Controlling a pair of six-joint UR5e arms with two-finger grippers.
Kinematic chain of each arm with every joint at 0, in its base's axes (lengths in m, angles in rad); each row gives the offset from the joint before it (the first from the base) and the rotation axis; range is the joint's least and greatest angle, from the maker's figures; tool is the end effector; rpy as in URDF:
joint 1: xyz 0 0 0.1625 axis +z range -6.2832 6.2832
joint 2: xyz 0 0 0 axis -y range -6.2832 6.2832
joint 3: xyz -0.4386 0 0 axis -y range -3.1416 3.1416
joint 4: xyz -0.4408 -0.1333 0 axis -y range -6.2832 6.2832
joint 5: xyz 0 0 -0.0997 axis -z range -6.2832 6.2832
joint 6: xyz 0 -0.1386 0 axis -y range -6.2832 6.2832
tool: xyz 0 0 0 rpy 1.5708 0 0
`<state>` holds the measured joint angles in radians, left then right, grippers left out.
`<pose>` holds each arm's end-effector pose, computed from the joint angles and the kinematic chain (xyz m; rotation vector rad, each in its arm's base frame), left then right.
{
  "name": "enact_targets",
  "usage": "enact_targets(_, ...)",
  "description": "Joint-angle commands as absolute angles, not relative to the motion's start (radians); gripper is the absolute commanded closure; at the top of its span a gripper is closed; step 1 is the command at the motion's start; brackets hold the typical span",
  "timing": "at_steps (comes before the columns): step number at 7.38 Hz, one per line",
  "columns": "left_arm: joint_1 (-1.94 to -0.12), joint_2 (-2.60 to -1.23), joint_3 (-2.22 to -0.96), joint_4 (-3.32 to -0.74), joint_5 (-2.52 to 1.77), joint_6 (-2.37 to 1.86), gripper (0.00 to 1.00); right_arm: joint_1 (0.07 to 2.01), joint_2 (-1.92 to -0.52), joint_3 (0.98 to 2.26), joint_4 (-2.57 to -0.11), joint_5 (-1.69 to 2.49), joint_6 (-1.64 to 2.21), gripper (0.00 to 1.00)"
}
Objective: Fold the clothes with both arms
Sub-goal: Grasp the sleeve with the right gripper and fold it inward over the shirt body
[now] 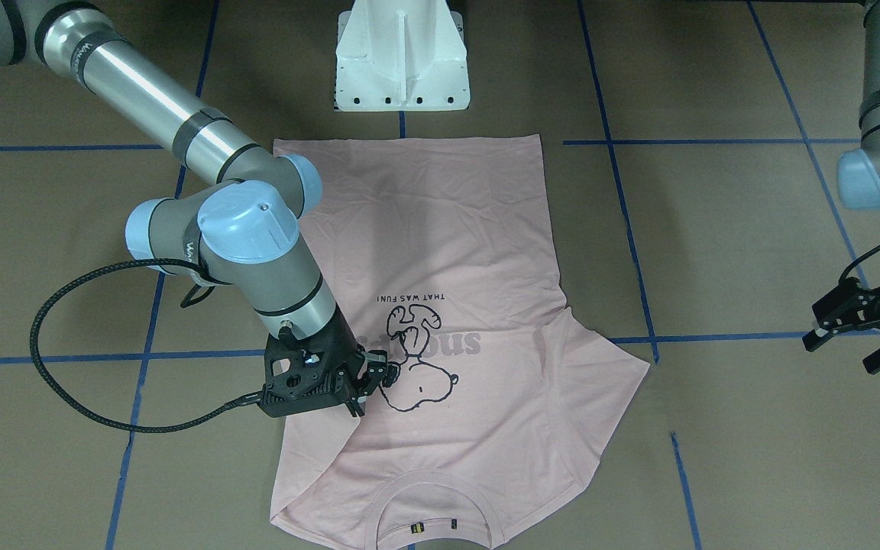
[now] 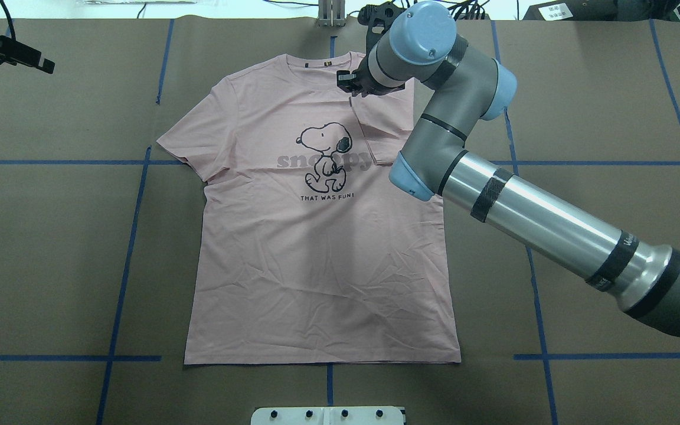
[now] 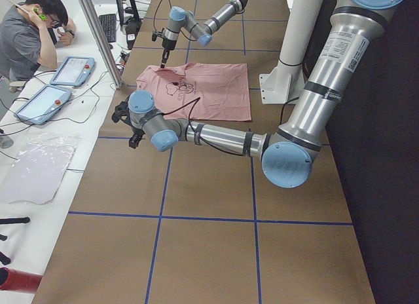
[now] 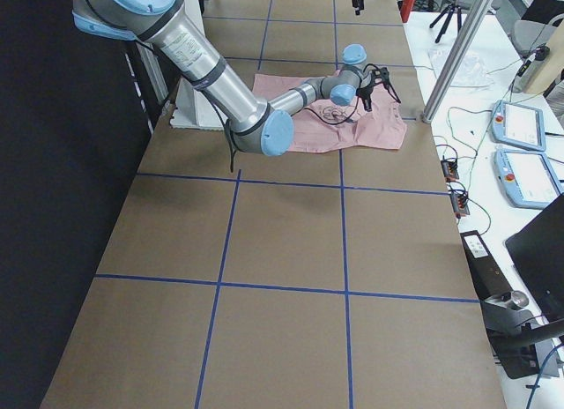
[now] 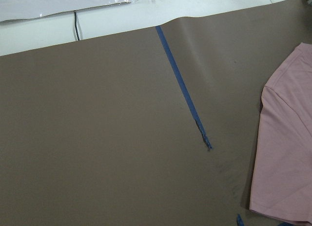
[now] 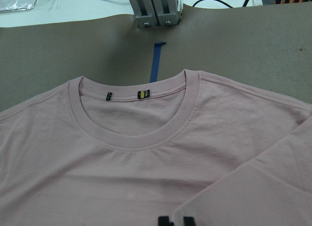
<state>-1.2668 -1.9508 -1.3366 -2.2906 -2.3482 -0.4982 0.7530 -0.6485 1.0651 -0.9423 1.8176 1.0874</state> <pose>0.1867 -0.7156 0.4939 0.4695 0.9858 0.1616 -0.6025 -0.7010 0.2302 0.4200 -0.9768 0.1148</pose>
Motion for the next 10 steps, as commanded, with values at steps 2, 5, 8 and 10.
enact_targets(2, -1.243, -1.988, -1.336, -2.295, -2.335, -0.636, 0.06, 0.742, -0.653, 1.074, -0.975, 1.862, 1.144, 0.00)
enact_targets(5, -1.012, -1.990, -1.408, -2.326, -1.985, -0.926, 0.01, 0.779, -0.740, 1.344, -1.390, 1.959, 1.144, 0.00)
enact_targets(8, -0.794, -1.997, -1.393, -2.283, -1.710, -1.164, 0.03, 0.897, -0.902, 1.517, -1.479, 2.107, 0.966, 0.00)
enact_targets(10, -0.784, -2.000, -1.372, -2.275, -1.701, -1.164, 0.06, 0.914, -0.929, 1.540, -1.474, 2.123, 0.940, 0.00)
